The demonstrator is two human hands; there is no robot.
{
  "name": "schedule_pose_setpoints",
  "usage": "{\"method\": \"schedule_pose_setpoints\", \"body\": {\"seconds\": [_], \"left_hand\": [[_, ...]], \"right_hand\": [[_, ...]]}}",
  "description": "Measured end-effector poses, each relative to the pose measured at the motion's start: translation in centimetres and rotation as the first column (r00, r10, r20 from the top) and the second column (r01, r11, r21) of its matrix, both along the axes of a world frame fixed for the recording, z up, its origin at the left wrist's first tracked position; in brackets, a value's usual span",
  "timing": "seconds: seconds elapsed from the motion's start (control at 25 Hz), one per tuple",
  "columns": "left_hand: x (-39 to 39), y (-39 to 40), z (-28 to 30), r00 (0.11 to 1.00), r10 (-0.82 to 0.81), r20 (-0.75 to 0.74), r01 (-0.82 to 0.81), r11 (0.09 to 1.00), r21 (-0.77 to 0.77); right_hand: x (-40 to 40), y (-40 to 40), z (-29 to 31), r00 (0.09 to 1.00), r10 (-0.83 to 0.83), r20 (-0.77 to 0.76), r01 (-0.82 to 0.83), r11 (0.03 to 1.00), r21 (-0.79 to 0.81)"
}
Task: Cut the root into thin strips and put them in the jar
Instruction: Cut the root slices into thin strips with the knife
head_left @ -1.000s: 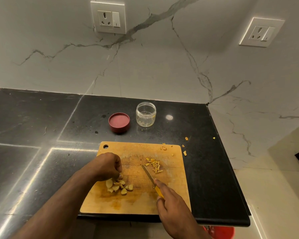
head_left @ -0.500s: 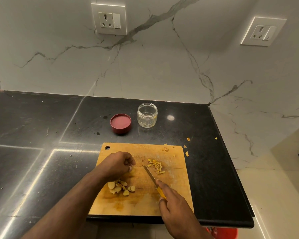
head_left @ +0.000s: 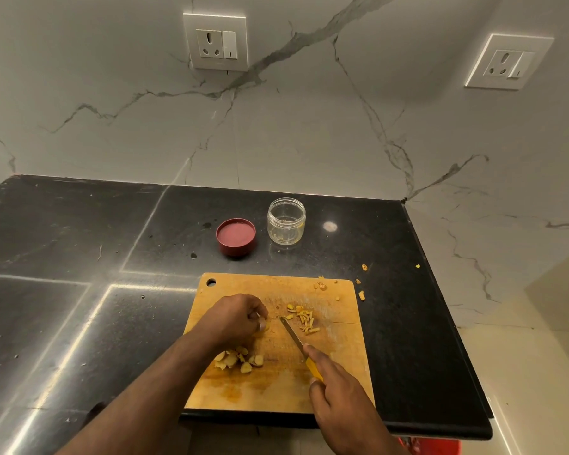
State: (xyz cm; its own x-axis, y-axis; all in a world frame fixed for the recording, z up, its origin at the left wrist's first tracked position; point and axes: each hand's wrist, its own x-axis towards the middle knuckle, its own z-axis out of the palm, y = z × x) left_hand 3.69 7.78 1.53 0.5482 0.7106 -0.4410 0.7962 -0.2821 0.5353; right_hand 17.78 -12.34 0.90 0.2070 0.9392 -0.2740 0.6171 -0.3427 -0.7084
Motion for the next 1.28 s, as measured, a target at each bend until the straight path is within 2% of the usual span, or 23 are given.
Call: {"method": "schedule_pose_setpoints", "body": {"seconds": [0.28, 0.6, 0.76, 0.92, 1.28], "left_hand": [[0.0, -0.3, -0.1, 0.999, 0.031, -0.029, -0.029, 0.999, 0.043], [-0.2, -0.4, -0.1, 0.997, 0.057, 0.057, -0.059, 0.998, 0.027], [-0.5, -0.4, 0.0, 0.997, 0.059, 0.047, -0.059, 0.998, 0.01], [-0.4, -0.4, 0.2, 0.996, 0.076, 0.038, -0.078, 0.995, 0.061], [-0.7, -0.7, -0.1, 0.993, 0.102, -0.06, -0.092, 0.983, 0.16]], "right_hand": [[0.0, 0.0, 0.2, 1.0, 0.003, 0.009, -0.003, 1.0, -0.002], [-0.2, -0.4, 0.4, 1.0, -0.006, 0.025, 0.006, 1.0, -0.003], [-0.3, -0.5, 0.5, 1.0, -0.006, 0.019, 0.006, 1.0, -0.002], [-0.4, -0.5, 0.6, 1.0, -0.005, 0.022, 0.005, 1.0, -0.003], [-1.6, 0.6, 1.1, 0.99, 0.135, 0.04, -0.135, 0.991, 0.006]]}}
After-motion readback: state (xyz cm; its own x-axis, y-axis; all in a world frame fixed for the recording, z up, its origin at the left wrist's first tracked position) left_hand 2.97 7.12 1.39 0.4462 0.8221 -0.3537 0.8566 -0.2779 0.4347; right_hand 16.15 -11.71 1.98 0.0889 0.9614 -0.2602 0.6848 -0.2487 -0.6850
